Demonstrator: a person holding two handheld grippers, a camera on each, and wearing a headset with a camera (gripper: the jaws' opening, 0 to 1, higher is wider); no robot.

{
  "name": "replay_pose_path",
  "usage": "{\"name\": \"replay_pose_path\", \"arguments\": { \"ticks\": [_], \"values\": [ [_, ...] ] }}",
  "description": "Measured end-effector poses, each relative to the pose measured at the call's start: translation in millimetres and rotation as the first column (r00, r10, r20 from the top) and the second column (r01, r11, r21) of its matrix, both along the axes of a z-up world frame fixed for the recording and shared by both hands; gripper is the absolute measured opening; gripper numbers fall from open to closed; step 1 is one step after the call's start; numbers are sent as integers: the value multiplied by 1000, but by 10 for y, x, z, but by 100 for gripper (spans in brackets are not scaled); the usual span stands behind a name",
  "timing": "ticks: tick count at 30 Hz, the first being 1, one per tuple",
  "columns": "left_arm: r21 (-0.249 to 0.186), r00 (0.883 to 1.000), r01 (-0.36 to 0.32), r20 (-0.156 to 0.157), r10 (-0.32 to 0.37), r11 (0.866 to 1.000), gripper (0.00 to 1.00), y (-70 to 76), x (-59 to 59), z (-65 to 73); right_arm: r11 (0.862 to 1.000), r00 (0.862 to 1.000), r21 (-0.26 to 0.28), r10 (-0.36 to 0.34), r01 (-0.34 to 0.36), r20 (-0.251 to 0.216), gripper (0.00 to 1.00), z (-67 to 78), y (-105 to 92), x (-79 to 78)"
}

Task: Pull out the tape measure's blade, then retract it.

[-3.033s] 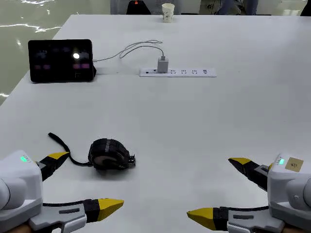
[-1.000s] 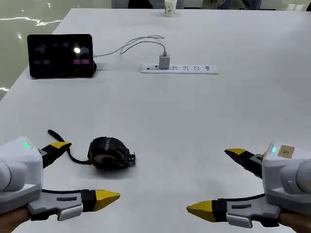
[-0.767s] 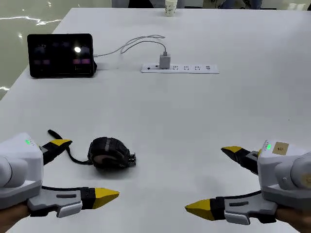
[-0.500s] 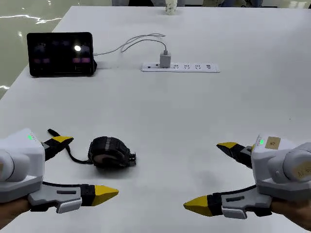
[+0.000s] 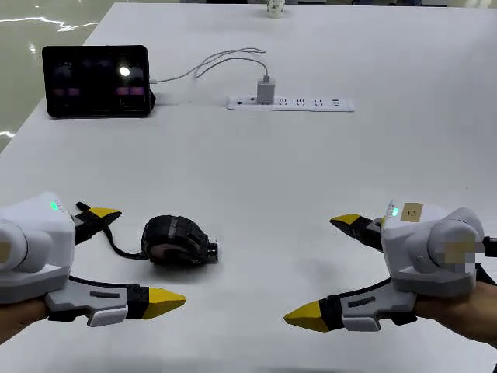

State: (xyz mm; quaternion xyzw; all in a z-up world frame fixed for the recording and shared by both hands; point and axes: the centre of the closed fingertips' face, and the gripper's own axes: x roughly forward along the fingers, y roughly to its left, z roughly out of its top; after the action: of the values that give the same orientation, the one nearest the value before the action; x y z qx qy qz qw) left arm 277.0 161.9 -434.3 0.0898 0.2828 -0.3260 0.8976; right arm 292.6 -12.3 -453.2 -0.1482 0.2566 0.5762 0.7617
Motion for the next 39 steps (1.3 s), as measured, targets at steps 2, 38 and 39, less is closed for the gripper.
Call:
{"name": "replay_pose_path", "arguments": {
  "ticks": [2, 38, 39],
  "values": [
    [4, 1000, 7, -2, -7, 1000, 99, 5, 14, -7, 1000, 1000, -3, 10, -10, 2, 99, -13, 24, 17],
    [99, 981, 192, -59, -187, 976, 75, 34, 238, -154, 970, 968, -22, 244, -243, 62, 72, -210, 639, 192],
    [102, 979, 198, -62, -192, 975, 74, 34, 238, -159, 968, 966, -23, 250, -249, 67, 70, -211, 653, 195]
  ]
}}
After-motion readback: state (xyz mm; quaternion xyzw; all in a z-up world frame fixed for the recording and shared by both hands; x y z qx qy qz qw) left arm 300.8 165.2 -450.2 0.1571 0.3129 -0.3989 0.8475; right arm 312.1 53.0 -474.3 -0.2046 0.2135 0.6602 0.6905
